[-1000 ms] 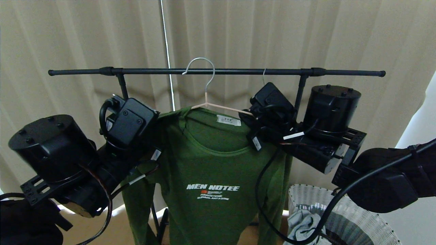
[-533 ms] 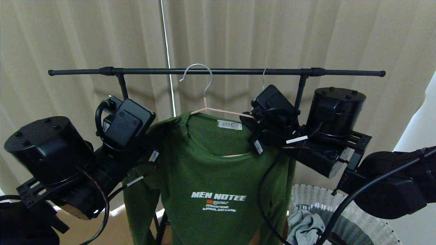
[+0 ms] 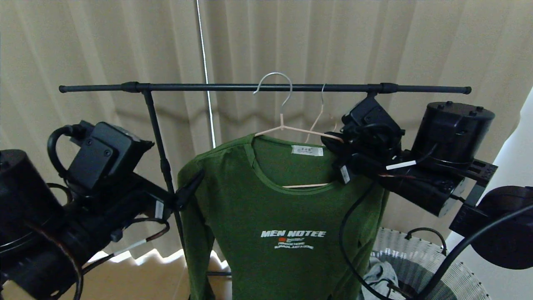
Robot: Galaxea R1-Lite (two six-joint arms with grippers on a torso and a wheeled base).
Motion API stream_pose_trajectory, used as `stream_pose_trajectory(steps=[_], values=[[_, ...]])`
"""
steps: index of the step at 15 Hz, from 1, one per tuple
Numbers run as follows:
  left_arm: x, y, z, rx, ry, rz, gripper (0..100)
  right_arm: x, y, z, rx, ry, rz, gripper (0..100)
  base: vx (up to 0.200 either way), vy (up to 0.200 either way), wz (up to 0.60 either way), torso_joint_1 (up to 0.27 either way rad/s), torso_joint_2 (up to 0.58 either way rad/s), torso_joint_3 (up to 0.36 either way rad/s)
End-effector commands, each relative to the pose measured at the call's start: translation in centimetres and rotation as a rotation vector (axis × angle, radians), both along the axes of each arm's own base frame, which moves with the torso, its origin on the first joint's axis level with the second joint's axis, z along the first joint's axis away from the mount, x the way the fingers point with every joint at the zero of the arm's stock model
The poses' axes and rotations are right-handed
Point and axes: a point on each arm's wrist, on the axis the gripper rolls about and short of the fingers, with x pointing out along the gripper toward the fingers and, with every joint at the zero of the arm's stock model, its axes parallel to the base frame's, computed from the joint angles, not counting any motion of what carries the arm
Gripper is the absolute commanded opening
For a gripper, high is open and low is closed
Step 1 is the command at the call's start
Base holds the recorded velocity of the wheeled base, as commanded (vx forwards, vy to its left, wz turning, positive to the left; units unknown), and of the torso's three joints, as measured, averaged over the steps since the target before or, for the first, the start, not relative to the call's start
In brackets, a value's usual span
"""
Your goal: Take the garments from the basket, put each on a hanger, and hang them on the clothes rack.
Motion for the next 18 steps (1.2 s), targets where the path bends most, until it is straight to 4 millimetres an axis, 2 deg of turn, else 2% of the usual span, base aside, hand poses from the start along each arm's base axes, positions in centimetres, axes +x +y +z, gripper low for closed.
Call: stream_pose_trajectory(steps=[1,3,6,8,10,13,18], values=[[-3.0,1.8,0.4,-0.073,0.046,-0.039,100,-0.5,-1.3,0.4,0.008,-0.004,-0.026,0,0.0,0.0,0.0,0.0,0.0,0.0],[-3.5,2.1,-0.2,-0.071,0.109,-0.037,100,-0.6,-1.7,0.5,0.025,-0.023,-0.037,0,0.0,0.0,0.0,0.0,0.0,0.0],[-3.3,2.7,-2.0,-0.034,0.194,-0.009,100,-0.5,-2.5,0.1,0.039,-0.035,-0.058,0,0.0,0.0,0.0,0.0,0.0,0.0],[-3.0,3.5,-4.4,0.0,0.297,-0.029,100,-0.9,-2.9,0.9,0.087,-0.052,-0.065,0,0.0,0.0,0.0,0.0,0.0,0.0],[-2.4,4.3,-5.3,-0.005,0.349,-0.043,100,-1.4,-3.2,1.6,0.111,-0.066,-0.058,0,0.0,0.0,0.0,0.0,0.0,0.0],[-0.8,4.0,-5.8,-0.009,0.389,-0.077,100,-2.2,-3.4,2.3,0.128,-0.09,-0.042,0,0.0,0.0,0.0,0.0,0.0,0.0],[0.6,3.4,-4.8,-0.019,0.34,-0.092,100,-3.7,-3.0,3.2,0.146,-0.109,0.048,0,0.0,0.0,0.0,0.0,0.0,0.0]])
